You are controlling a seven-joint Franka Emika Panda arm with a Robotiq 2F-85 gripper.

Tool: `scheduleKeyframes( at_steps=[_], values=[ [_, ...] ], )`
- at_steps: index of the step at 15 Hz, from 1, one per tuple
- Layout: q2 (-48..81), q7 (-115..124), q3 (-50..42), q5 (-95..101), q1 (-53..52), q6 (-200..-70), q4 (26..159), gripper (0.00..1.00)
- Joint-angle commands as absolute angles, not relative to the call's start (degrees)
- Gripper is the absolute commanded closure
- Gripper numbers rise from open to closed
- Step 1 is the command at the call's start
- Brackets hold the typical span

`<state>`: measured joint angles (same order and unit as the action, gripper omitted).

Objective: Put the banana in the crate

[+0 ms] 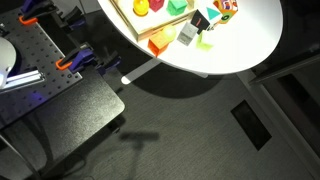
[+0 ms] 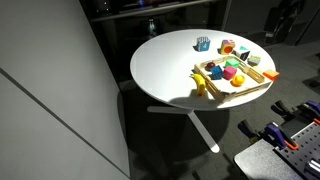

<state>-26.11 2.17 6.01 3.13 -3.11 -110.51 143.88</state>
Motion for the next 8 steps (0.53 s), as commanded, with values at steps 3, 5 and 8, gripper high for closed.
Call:
scheduleKeyframes(
  at_steps=[3,5,8],
  values=[
    [-16.24,8.06,8.1,4.57,-3.28,-114.83,137.93,0.0],
    [-13.83,10.93,8.59,4.47,-3.28,-117.24,137.4,0.0],
    [-10.88,14.9,8.78,3.87,-3.44,-120.64,136.95,0.0]
  ],
)
